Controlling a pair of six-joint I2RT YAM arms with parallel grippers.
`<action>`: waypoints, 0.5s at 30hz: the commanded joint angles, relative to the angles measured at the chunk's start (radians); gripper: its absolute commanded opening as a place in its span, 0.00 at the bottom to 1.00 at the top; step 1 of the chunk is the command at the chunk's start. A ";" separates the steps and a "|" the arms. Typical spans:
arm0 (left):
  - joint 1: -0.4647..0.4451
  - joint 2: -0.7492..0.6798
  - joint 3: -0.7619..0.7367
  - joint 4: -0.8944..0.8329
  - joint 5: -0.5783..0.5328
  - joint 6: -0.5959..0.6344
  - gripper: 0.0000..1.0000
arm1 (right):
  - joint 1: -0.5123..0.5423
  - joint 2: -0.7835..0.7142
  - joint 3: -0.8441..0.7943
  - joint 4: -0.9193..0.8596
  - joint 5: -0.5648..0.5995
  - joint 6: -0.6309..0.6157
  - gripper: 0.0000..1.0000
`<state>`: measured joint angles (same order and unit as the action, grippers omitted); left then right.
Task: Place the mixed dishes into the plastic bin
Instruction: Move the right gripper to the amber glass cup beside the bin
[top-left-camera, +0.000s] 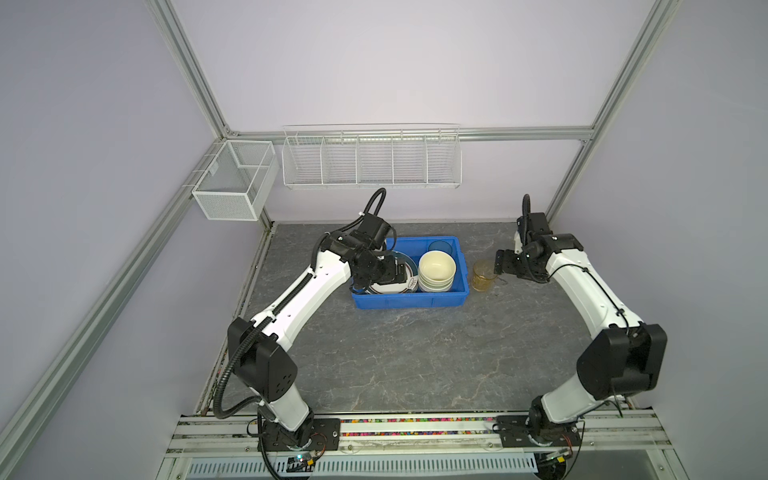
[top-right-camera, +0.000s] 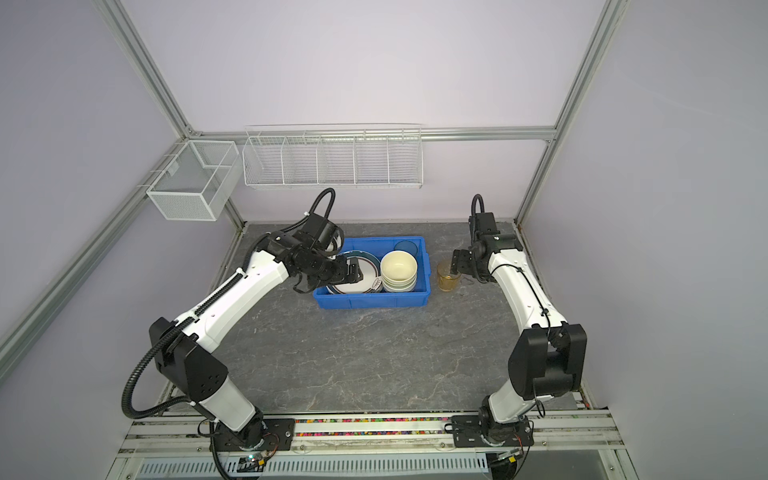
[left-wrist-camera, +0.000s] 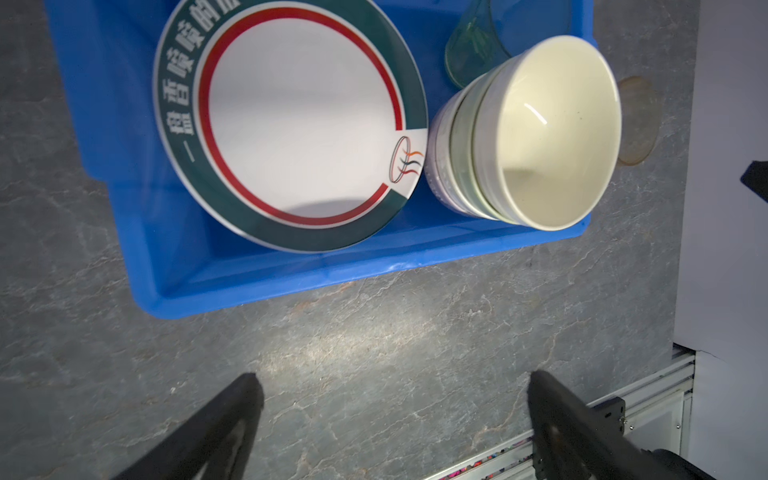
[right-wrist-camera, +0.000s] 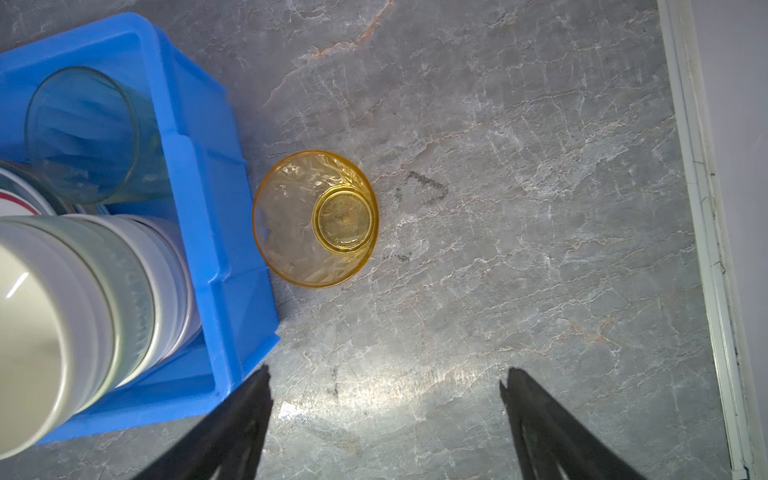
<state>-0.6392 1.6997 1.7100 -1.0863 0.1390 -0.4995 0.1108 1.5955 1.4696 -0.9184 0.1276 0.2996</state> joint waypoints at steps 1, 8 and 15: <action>-0.037 0.047 0.074 -0.029 -0.013 0.063 0.99 | -0.014 0.028 -0.003 0.018 -0.034 0.005 0.91; -0.084 0.103 0.154 -0.058 -0.039 0.089 0.99 | -0.030 0.098 0.012 0.068 -0.076 0.018 0.95; -0.085 0.071 0.121 -0.076 -0.091 0.082 0.99 | -0.050 0.212 0.095 0.071 -0.100 -0.005 0.74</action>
<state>-0.7250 1.7954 1.8271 -1.1236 0.0898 -0.4316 0.0731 1.7752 1.5238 -0.8661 0.0551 0.3050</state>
